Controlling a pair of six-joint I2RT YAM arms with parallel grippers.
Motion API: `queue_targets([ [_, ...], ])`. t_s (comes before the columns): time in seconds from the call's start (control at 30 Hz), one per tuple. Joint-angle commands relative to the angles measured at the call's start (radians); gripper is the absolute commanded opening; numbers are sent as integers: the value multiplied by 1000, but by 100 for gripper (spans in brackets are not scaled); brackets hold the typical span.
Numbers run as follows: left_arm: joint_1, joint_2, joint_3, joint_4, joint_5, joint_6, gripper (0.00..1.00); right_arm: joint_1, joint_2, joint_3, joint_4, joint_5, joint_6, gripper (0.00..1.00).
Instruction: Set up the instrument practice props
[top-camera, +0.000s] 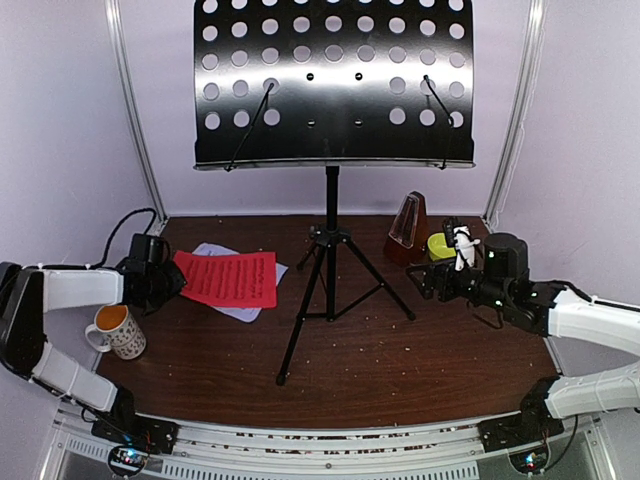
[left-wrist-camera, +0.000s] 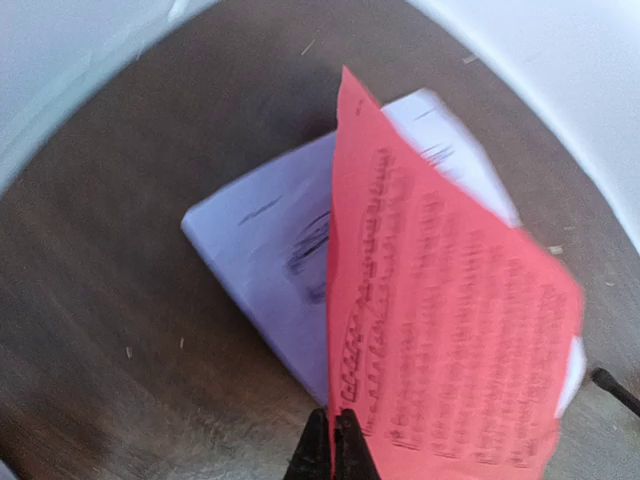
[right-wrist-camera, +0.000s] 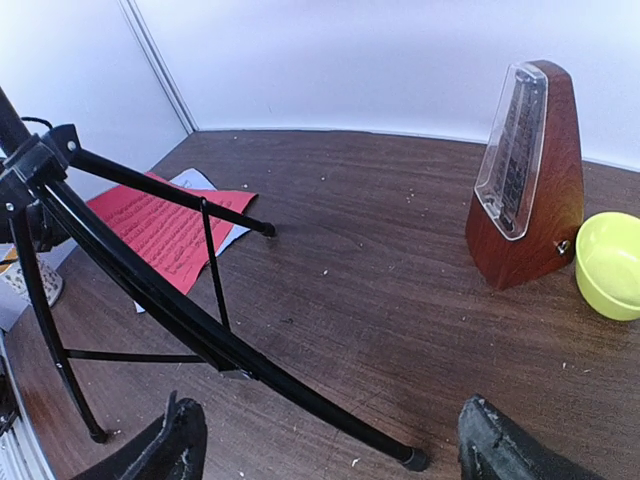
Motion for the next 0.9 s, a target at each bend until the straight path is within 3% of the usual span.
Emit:
queue_targets([
  [0.0, 6, -140, 111, -132, -39, 267, 0, 3, -30, 43, -11, -15, -17, 88],
  [0.2, 5, -290, 168, -219, 60, 375, 0, 3, -24, 77, -17, -58, -23, 88],
  [0.47, -10, -452, 266, -451, 227, 575, 0, 4, -33, 119, -24, -122, -40, 88],
  [0.8, -54, -682, 347, -800, 518, 803, 0, 18, -35, 136, 27, -227, -52, 88],
  [0.87, -104, -732, 368, -821, 660, 852, 0, 28, -34, 133, 40, -238, -57, 88],
])
